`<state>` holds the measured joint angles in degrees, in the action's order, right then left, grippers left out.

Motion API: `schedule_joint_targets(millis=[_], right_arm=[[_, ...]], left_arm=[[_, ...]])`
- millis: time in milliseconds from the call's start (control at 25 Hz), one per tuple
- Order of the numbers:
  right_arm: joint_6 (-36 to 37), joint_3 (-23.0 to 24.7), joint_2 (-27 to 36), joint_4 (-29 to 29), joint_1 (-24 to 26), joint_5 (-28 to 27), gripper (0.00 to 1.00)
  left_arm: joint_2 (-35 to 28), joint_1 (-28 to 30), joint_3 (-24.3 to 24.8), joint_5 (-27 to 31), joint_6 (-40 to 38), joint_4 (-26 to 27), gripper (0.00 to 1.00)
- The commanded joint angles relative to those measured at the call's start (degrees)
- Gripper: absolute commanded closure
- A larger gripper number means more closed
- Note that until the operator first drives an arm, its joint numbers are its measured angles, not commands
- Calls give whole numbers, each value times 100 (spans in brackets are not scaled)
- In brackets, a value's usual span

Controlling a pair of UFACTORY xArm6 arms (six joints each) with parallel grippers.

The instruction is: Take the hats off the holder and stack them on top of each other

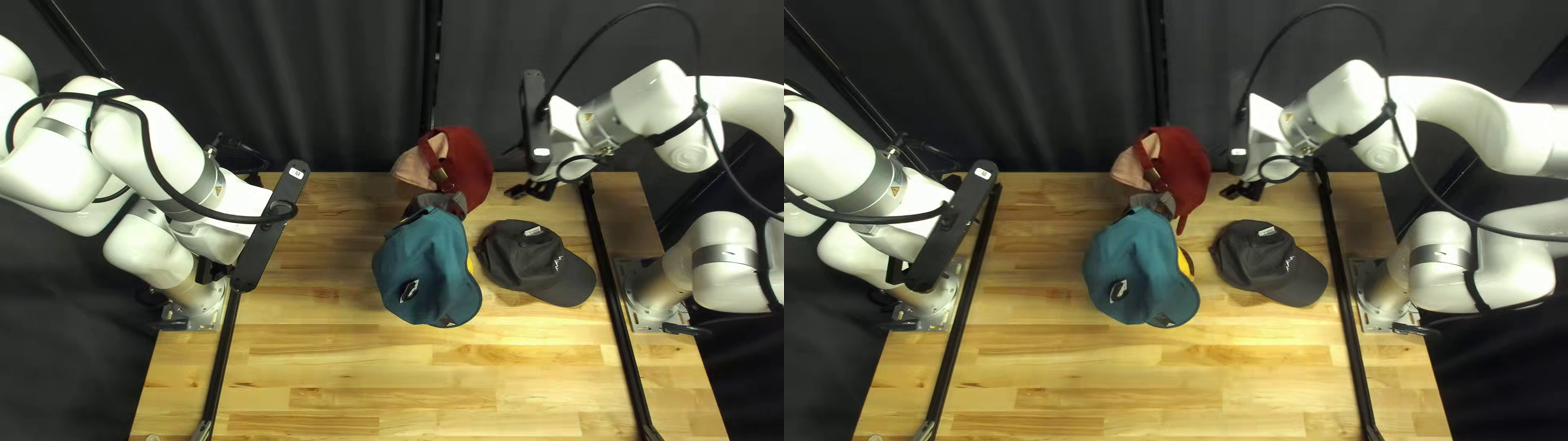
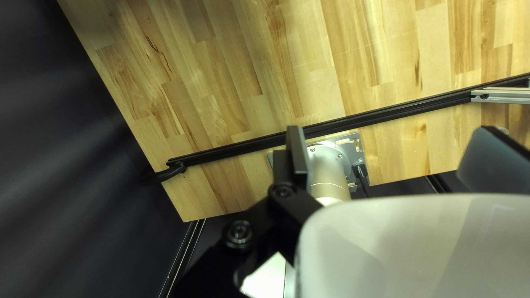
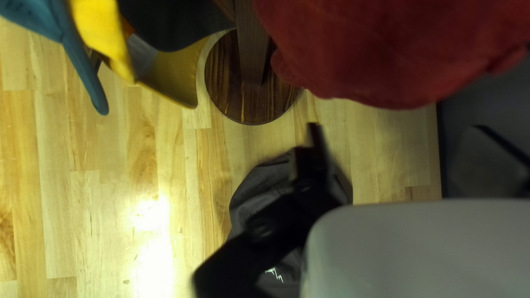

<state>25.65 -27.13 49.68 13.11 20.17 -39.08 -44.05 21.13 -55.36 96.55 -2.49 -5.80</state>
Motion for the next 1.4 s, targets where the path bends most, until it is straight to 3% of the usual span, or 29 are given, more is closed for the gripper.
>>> schedule_joint_targets(millis=[40, 440, 680, 920, 1160, 1240, 1280, 1360, 1400], right_arm=[[140, 328, 98, 221, -59, 520, 26], [-119, 892, -150, 272, -375, 2108, 34], [-125, 960, -505, 394, -442, 2733, 36], [336, 686, -854, 839, -367, 2776, 38], [704, 144, -1063, 929, -175, 2225, 39], [713, -39, -1153, 836, -147, 2006, 46], [699, -106, -1188, 782, -144, 1913, 68], [646, -208, -1226, 662, -147, 1744, 97], [632, -228, -1234, 629, -151, 1704, 100]], left_arm=[[0, 0, 0, 0, 0, 0, 0], [0, 0, 0, 0, 0, 0, 0], [0, 0, 0, 0, 0, 0, 0], [0, 0, 0, 0, 0, 0, 0], [0, 0, 0, 0, 0, 0, 0], [0, 0, 0, 0, 0, 0, 0], [0, 0, 0, 0, 0, 0, 0], [0, 0, 0, 0, 0, 0, 0], [0, 0, 0, 0, 0, 0, 0]])
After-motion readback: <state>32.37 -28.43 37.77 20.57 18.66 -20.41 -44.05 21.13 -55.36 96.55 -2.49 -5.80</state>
